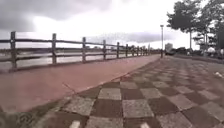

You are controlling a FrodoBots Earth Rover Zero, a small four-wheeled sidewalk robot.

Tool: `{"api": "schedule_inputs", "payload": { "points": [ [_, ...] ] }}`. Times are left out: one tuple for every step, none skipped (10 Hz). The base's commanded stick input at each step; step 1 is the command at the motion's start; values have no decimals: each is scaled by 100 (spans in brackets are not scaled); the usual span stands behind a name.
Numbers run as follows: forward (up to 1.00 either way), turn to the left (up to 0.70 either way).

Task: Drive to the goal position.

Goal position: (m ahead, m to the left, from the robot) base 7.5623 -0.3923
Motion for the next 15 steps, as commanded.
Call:
{"api": "schedule_inputs", "payload": {
  "points": [
    [70,0],
    [70,0],
    [70,0],
    [70,0],
    [70,0],
    [70,0],
    [70,0],
    [70,0],
    [70,0],
    [70,0],
    [70,0],
    [70,0],
    [70,0],
    [70,0],
    [70,0]
  ]
}}
